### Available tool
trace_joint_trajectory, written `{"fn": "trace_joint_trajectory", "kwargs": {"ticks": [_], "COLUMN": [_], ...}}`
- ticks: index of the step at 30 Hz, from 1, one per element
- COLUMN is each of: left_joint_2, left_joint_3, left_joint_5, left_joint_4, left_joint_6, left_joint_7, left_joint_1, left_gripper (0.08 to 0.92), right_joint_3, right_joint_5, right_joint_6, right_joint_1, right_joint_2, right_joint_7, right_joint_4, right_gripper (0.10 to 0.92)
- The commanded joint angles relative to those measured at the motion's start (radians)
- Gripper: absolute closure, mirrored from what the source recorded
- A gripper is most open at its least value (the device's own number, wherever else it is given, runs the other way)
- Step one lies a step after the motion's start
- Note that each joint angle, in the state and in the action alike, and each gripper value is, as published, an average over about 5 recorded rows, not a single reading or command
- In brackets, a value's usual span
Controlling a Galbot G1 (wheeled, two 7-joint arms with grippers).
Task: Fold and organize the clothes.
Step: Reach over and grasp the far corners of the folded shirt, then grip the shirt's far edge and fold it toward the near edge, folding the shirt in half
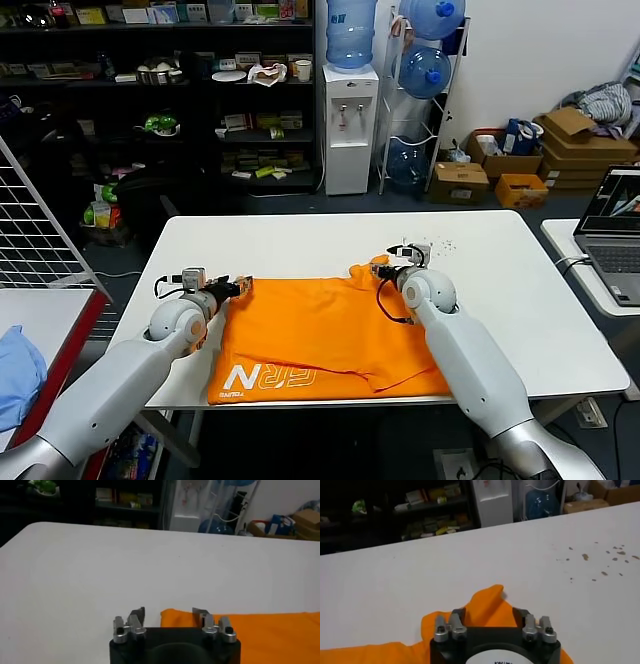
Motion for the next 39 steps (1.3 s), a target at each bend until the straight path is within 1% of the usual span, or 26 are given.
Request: {"fn": "trace_joint_trajectory", "kwargs": {"ticks": [1,13,15,17,19,22,27,31,39], "left_joint_2": [0.002,0.004,0.002,0.000,-0.002,0.003,0.030,0.068,0.158], "left_joint_3": [0.008,0.003,-0.001,-0.007,-0.017,-0.038,-0.083,-0.126,-0.221], "left_joint_5": [0.003,0.001,0.001,0.001,0.001,0.002,0.011,0.027,0.024], "left_joint_4": [0.003,-0.019,-0.021,-0.025,-0.034,-0.063,-0.145,-0.240,-0.489], "left_joint_6": [0.005,0.003,0.001,-0.002,-0.007,-0.012,-0.020,-0.023,-0.025], "left_joint_7": [0.002,0.002,0.000,-0.004,-0.009,-0.017,-0.028,-0.038,-0.058], "left_joint_1": [0.010,0.016,0.015,0.016,0.019,0.029,0.069,0.136,0.290], "left_gripper": [0.450,0.796,0.848,0.890,0.907,0.907,0.907,0.907,0.907], "right_joint_3": [-0.003,0.005,0.007,0.011,0.015,0.023,0.046,0.070,0.123], "right_joint_5": [0.002,0.002,0.001,-0.002,-0.006,-0.008,0.001,0.030,0.106], "right_joint_6": [-0.001,0.037,0.049,0.064,0.077,0.089,0.093,0.084,0.049], "right_joint_1": [0.003,-0.013,-0.017,-0.023,-0.030,-0.045,-0.095,-0.158,-0.315], "right_joint_2": [0.003,-0.007,-0.009,-0.012,-0.015,-0.026,-0.058,-0.098,-0.203], "right_joint_7": [-0.002,-0.025,-0.031,-0.037,-0.043,-0.046,-0.035,-0.014,0.044], "right_joint_4": [-0.003,0.026,0.031,0.037,0.046,0.073,0.158,0.272,0.517], "right_gripper": [0.511,0.857,0.893,0.902,0.903,0.903,0.903,0.903,0.903]}}
